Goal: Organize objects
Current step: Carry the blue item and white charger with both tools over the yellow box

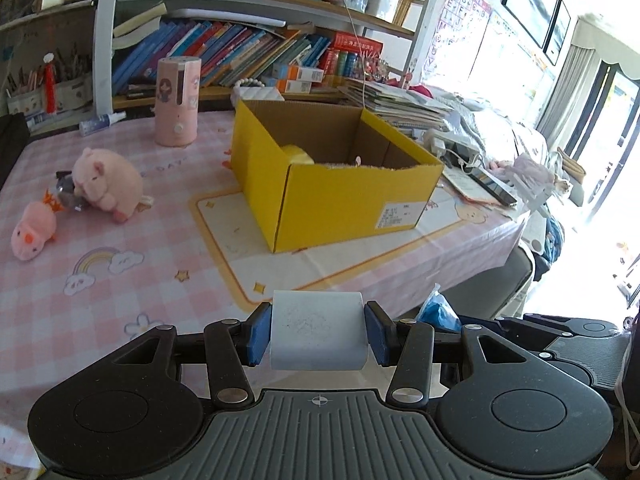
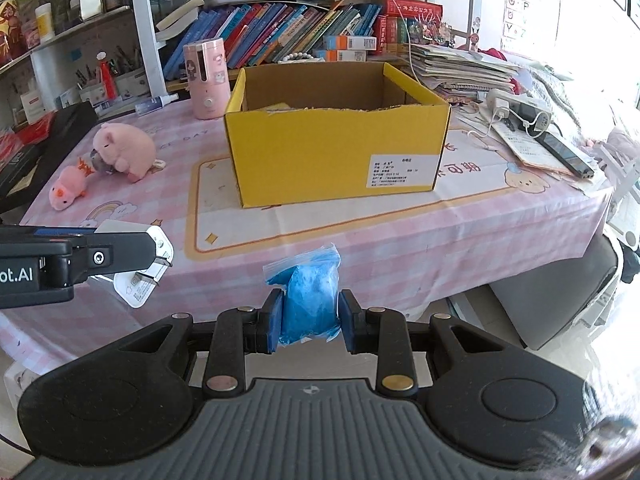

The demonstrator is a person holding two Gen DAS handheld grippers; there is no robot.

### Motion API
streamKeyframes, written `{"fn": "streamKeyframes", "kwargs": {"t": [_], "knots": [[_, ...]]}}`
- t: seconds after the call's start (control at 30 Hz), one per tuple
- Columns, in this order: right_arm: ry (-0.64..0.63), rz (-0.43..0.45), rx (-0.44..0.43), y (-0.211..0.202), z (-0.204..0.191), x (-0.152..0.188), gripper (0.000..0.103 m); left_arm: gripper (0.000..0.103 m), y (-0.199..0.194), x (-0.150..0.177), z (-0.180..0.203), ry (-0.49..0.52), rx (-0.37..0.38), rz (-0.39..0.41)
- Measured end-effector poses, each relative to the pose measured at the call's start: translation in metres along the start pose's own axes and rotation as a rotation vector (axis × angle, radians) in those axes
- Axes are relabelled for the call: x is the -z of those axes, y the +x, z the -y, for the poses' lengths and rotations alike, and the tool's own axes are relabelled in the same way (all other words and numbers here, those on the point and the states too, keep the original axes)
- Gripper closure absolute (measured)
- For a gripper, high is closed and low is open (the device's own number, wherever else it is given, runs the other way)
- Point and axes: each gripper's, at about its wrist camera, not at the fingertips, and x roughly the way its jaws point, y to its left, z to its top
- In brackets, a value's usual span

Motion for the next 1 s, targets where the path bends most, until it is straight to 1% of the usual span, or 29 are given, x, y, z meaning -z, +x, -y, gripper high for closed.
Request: {"fn": "streamKeyframes", "kwargs": {"t": [0.13,0.4,0.57,0.67,0.83,1.0], "knots": [[-0.001,0.000,0.000,0.008,0.007,-0.010,0.076,0.055,0.009,-0.010,0.004,0.013,0.001,0.014],[-0.010,-0.006,-0.006,0.029,0.024,-0.034,0.076,0.055,0.032,-0.034,0.008,0.001,-0.002,0.036],[-0.018,0.012,-0.009,0.043,0.038,-0.054,0.076,0.055,0.048,-0.056,0.016,0.016,-0.011,0.074],[-0.025,0.042,-0.013,0.050,0.049,-0.070,0.076,0.055,0.056,-0.069,0.022,0.028,-0.021,0.102],[-0.051,0.132,-0.017,0.058,0.067,-0.107,0.076,0.055,0.075,-0.095,0.032,0.037,-0.050,0.140],[-0.085,0.212,-0.033,0.069,0.084,-0.141,0.076,0.055,0.097,-0.117,0.039,0.040,-0.086,0.155]]}}
